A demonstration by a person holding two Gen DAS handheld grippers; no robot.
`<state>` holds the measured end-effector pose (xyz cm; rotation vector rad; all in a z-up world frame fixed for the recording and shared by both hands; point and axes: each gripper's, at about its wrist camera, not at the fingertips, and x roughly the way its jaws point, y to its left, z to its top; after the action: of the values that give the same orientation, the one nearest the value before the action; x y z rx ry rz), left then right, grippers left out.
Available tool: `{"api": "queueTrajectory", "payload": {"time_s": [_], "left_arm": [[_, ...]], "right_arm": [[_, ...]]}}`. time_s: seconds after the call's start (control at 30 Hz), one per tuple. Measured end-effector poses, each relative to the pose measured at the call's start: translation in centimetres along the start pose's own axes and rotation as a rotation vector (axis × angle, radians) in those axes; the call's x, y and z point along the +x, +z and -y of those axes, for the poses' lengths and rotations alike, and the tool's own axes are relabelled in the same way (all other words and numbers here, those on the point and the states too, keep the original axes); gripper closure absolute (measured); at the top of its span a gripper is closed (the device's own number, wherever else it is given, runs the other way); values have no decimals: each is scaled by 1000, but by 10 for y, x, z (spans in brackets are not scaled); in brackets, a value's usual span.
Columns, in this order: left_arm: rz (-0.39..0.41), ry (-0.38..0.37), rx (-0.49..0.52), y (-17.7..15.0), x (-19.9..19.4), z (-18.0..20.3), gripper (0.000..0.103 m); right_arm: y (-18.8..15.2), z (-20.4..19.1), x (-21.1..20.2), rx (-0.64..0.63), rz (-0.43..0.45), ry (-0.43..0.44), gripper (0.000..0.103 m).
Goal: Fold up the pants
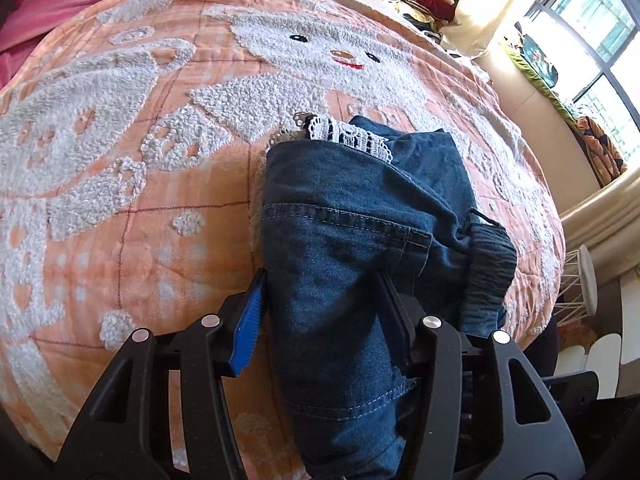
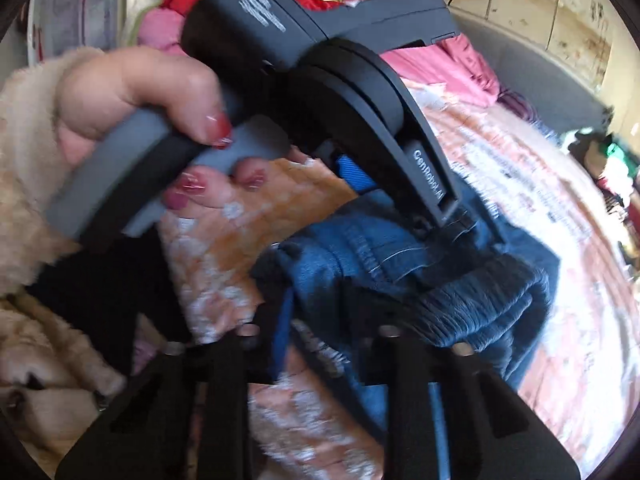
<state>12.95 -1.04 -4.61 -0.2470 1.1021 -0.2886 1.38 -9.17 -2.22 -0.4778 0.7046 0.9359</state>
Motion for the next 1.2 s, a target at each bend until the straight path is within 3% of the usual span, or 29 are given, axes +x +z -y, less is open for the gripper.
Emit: {"api": "queueTrajectory", "payload": {"time_s": [0.2,0.53,0.67,1.2], "left_arm": [[-1,-2,1,2,6,-1,58],[32,37,14,0,-1,9,57],[52,51,24,-4,-9,13,57],[120,20,27,-15,-42,27,50]], "right_arm": [[-17,6,0,58,-35,73,90],[-24,7,-11,139,-16,69,86],[-23,9,-25,188,11,60,71],[-30,41,-78,389,137,-37,42]]}}
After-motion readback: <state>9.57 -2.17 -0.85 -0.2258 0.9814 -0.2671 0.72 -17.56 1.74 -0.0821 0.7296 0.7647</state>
